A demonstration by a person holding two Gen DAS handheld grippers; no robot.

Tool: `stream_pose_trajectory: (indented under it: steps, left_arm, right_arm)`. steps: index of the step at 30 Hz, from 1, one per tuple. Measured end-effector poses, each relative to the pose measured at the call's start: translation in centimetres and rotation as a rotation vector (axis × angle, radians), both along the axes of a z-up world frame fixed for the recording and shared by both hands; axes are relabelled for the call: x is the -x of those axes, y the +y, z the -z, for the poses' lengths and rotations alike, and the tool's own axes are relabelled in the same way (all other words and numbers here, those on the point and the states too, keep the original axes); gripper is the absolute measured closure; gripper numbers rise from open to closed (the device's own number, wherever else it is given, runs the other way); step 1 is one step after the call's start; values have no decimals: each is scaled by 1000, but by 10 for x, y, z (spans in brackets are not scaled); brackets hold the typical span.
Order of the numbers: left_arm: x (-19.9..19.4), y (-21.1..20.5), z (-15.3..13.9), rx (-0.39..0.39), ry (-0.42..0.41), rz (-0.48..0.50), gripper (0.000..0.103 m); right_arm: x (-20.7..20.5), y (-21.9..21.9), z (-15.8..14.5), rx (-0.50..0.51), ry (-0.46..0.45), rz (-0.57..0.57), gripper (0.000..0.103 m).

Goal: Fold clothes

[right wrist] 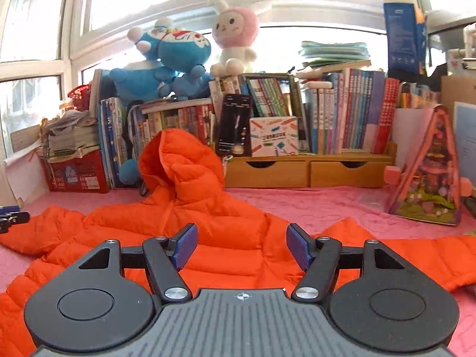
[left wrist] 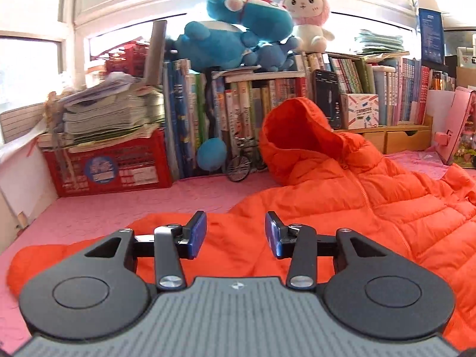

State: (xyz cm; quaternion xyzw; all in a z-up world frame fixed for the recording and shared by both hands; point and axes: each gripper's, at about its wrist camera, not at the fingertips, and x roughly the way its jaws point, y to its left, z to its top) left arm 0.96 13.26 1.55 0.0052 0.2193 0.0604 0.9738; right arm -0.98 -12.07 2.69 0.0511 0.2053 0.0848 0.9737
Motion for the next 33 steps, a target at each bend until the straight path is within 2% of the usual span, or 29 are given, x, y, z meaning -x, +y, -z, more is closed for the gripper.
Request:
stream_pose_trajectory:
  steps: [2,4,5,8,10,11,14,17,18,19,21,22,25,26,27,30,31,33]
  left_arm:
    - [-43,-16,9,27,31,43,60]
    - [-76,-22,26,29,106,19,60]
    - [-92,-24,34,29,144,7,60]
    - [-112,-20,60,-1,207,-48,61]
    - [-112,-14,67,-41,216,-75,61]
    - [-111,-11,69,-64,216,-86,61]
    - [-107,9,73,-142,221,-160,61]
    - [-103,35,73,-186,229,-227,61]
    - [-103,44,75,-229,237,-266,61]
    - [-101,56,75,-250,242,-294,57]
    - [-93,80,72,-210,239,-310,52]
    - [-91,88,72,-233,248,-341,47]
    - [-87,115,77,-363,302,-484,49]
    - [-85,132,79,-375,321,-543,50]
    - [-79,149,78,-343,333,-590,50]
    - [-45,190,62,-174,298,-700,61]
    - [-32,194,56,-143,274,-703,61]
    - [-7,185,47,-146,218,-653,61]
  right_arm:
    - [-45,28,15,-52,57,-18,39]
    - [-91,57,30,-105,113,-36,46]
    - [-108,70,35,-95,128,-40,48]
    - [-141,108,58,81,165,-44,53]
    - [-155,118,75,224,194,12,55]
    - [-160,113,80,239,207,44,55]
    - [-172,83,89,200,245,142,56]
    - [-172,55,94,253,239,231,56]
    - [-172,45,95,249,242,250,55]
    - [-172,37,96,236,246,267,55]
    - [-171,20,97,192,255,297,55]
    - [-170,15,97,169,258,303,55]
    - [-169,17,97,186,256,307,54]
    - [-169,21,96,210,253,310,51]
    - [-170,25,96,232,250,314,50]
    - [-171,30,96,264,247,323,48]
    - [-171,30,96,266,247,325,48]
    - [-171,30,96,267,248,329,45]
